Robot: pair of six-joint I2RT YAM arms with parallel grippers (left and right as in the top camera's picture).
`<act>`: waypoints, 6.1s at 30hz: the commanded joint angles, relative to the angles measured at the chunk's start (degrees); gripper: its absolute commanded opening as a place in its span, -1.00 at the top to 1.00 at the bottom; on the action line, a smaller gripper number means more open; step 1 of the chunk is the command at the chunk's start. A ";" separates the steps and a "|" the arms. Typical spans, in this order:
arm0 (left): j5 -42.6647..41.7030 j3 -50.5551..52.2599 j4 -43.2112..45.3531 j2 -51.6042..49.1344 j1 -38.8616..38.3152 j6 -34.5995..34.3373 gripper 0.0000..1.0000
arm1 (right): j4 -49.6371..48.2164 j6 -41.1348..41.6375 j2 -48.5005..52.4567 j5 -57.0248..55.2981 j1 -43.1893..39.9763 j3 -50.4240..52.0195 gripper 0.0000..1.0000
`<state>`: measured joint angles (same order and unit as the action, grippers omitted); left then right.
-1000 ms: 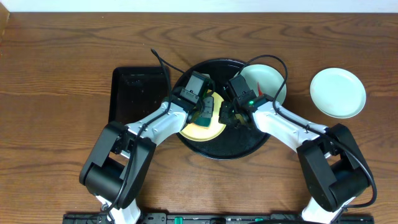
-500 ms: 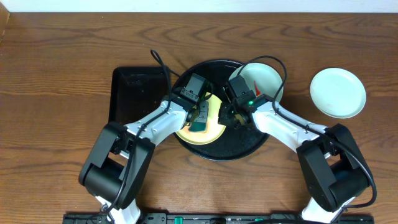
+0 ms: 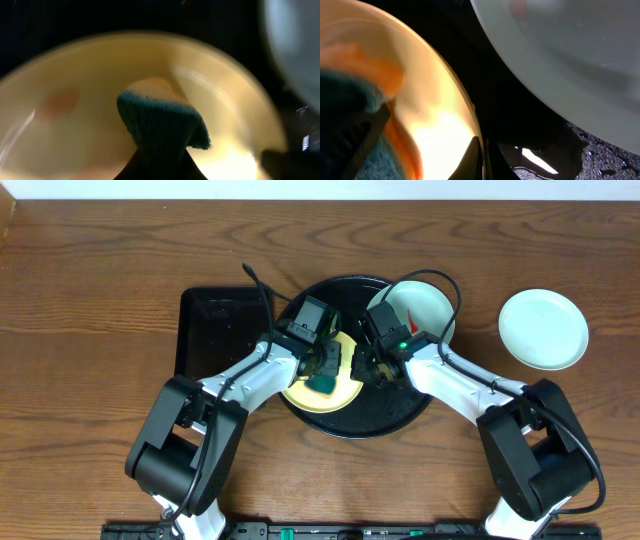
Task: Clean dirty plates on tray and stack at the side
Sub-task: 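Scrub the yellow plate with the sponge while the right gripper holds it, then return the sponge to the black tray and release it, then lift the yellow plate off the round tray with the right gripper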
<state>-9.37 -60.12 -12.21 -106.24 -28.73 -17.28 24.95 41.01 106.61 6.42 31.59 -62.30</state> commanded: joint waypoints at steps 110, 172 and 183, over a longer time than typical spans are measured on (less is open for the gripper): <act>5.20 -3.98 -18.08 6.86 29.14 14.84 -0.25 | 1.51 -0.28 0.07 -1.14 0.55 -0.70 0.97; 0.96 -3.96 -25.73 43.43 29.14 12.13 -0.50 | -28.44 -57.42 -12.39 -75.10 21.07 -0.70 0.97; 0.98 -3.96 -26.77 43.41 29.16 12.35 -0.50 | -28.17 -61.59 -12.07 -71.10 23.02 -0.70 0.97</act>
<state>-7.64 -64.14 -38.81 -62.59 0.43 -4.67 -3.95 -19.31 94.08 -65.60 53.39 -62.41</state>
